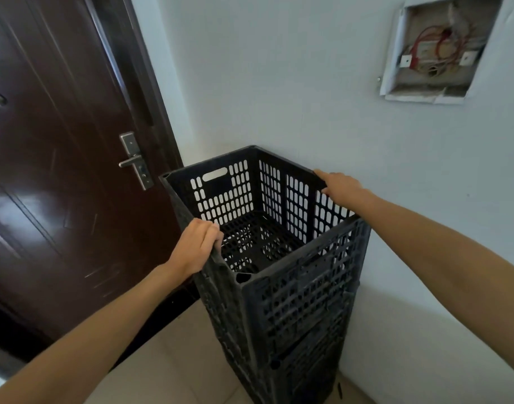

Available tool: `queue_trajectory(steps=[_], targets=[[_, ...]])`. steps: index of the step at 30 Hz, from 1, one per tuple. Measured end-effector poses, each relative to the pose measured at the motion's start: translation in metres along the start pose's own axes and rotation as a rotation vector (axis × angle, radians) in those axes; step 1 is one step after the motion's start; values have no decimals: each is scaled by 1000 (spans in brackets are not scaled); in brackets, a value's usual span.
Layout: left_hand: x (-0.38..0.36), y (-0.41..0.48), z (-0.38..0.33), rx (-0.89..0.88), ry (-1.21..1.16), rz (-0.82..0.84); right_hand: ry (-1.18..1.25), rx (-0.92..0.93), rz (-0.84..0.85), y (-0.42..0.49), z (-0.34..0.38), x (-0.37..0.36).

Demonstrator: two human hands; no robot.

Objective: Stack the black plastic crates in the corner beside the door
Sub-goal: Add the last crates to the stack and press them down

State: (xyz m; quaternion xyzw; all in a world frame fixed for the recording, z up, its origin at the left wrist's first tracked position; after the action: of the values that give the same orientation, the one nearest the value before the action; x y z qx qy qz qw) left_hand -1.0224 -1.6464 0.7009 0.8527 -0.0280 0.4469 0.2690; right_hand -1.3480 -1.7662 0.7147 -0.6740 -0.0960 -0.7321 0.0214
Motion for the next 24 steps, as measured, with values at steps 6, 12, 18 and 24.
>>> queue_trajectory(steps=[6,12,18,24], targets=[[-2,-10,-25,-83,184,37,-203,-20,78,-7,6,-2],[1,-9,-24,-261,270,59,-349,126,-45,-50,76,12],[10,-3,19,-371,147,180,-58,262,-132,-151,203,22],[8,-1,36,-506,290,197,-256,215,-91,-198,264,-15]])
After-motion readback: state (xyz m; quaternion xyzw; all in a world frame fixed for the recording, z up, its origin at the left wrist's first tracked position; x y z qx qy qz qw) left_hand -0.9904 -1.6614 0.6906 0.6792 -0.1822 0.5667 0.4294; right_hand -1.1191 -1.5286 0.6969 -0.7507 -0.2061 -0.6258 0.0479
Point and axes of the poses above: each hand's wrist, its own y-axis towards the middle knuckle, its own x-axis out of the back of the hand, z = x × y, the point moved 5 cm from there along y, towards the middle knuckle, and after that the axes turned 6 degrees about x, right-handed, at the moved point
